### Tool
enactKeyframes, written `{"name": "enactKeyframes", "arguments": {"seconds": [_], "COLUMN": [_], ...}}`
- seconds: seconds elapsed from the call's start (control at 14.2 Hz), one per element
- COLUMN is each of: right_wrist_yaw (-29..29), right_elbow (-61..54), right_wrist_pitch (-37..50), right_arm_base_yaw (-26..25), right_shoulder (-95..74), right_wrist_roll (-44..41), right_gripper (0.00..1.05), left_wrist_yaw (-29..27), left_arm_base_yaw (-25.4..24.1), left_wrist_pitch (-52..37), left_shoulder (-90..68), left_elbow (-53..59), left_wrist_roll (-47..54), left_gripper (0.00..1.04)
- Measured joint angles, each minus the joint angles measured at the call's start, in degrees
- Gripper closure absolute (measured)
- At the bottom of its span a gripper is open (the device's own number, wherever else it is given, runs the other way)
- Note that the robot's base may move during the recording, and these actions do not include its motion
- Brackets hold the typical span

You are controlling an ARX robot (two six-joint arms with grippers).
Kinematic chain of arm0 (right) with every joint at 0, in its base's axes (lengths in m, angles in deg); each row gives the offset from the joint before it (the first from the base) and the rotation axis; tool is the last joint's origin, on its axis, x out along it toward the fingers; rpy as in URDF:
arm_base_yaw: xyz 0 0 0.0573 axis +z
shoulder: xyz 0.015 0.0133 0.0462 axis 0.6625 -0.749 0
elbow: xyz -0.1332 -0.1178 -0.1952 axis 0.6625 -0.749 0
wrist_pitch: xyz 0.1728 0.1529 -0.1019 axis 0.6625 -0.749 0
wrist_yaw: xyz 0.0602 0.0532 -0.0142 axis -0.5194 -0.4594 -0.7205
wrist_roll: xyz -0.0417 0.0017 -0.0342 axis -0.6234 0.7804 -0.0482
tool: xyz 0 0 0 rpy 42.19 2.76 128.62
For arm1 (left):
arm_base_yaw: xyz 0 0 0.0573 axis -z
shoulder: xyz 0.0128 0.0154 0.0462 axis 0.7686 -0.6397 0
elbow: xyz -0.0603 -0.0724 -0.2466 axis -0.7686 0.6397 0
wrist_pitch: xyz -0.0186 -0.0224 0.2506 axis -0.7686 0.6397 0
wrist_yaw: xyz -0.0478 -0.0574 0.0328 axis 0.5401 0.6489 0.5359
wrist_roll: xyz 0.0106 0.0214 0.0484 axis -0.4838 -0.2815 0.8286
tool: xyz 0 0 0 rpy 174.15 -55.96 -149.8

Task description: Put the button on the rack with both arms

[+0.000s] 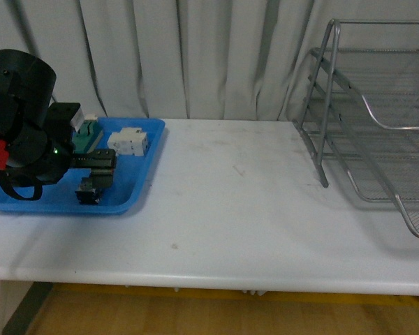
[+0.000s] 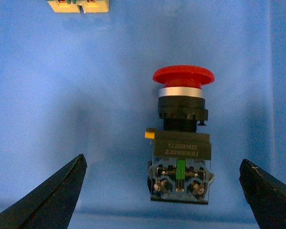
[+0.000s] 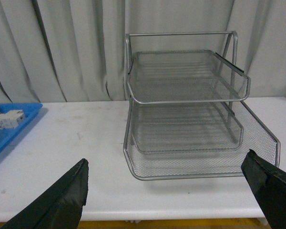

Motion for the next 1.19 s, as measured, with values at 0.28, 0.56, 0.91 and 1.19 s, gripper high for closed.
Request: {"name": "enactKeyframes", "arguments": {"seconds": [0.28, 0.56, 0.91, 1.19], "right_wrist_yaw": [0.0, 0.0, 0.0, 0.0], "right_elbow": [0.0, 0.0, 0.0, 0.0], "right_wrist_pitch": [0.0, 0.0, 0.0, 0.0], "right_arm_base_yaw": [0.0, 0.0, 0.0, 0.0], "right_shoulder": [0.0, 0.0, 0.0, 0.0], "right_wrist_roll": [0.0, 0.0, 0.0, 0.0], "right_gripper": [0.06, 0.06, 0.06, 0.06], "left_wrist_yaw": [1.0, 0.4, 0.4, 0.3], "left_arm_base_yaw": [0.0, 0.3, 0.4, 0.4], "left_wrist_pitch": [0.8, 1.3, 2.0, 2.6], "left_shoulder": [-4.0, -6.8, -7.1, -5.2], "left_elbow": [-4.9, -7.3, -7.2, -5.5], "left_wrist_roll": [-0.6, 0.1, 1.3, 1.3], "left_gripper": [0.07, 0.07, 0.52, 0.69]}}
